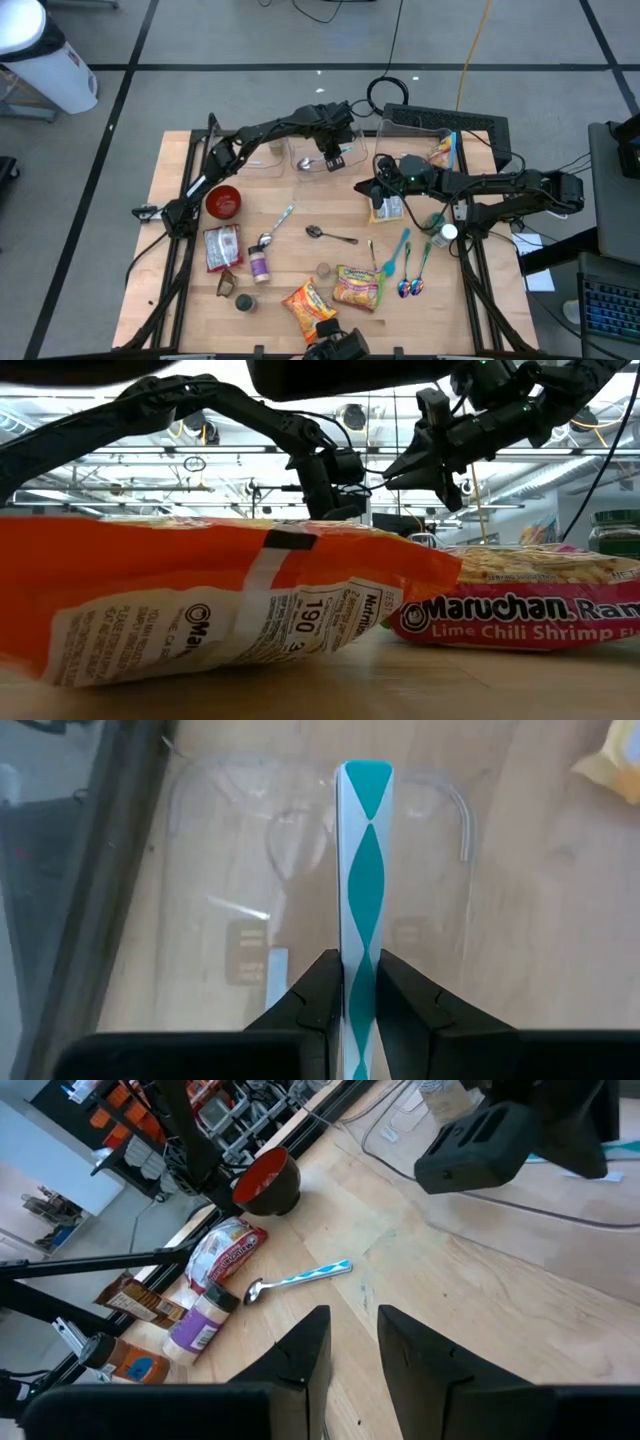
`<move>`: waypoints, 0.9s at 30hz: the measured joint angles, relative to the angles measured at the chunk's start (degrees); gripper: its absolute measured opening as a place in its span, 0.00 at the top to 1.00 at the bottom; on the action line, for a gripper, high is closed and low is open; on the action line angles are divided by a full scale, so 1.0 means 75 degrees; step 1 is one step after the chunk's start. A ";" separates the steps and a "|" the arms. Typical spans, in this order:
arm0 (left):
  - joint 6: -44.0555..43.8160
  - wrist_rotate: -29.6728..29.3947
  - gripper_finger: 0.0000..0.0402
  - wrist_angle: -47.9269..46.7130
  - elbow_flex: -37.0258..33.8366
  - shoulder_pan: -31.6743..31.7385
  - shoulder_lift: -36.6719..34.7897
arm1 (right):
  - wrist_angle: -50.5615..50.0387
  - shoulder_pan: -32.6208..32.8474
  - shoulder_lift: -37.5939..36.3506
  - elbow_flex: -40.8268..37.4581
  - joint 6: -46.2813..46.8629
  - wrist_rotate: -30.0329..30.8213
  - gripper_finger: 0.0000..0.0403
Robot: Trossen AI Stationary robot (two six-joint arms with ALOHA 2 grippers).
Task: Pick & Place Food Item
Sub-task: Put the right blue patterned spoon into the middle transparent bin, then put the blue patterned spoon into the middle transparent bin
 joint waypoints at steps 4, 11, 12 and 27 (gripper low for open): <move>0.0019 -0.0119 0.88 0.0031 0.0000 0.0000 -0.0001 | -0.0022 0.0000 0.0000 0.0000 -0.0008 -0.0002 0.81; 0.0019 -0.0155 0.83 0.0030 0.0000 0.0000 -0.0002 | -0.0058 0.0000 0.0000 0.0000 -0.0029 0.0000 0.81; 0.0018 -0.0183 0.82 0.0030 0.0000 0.0000 -0.0003 | -0.0058 0.0000 0.0000 0.0000 -0.0029 -0.0003 0.81; -0.0214 -0.0188 0.78 -0.0071 0.0000 -0.0005 -0.0083 | -0.0061 0.0000 0.0000 0.0000 -0.0029 -0.0003 0.81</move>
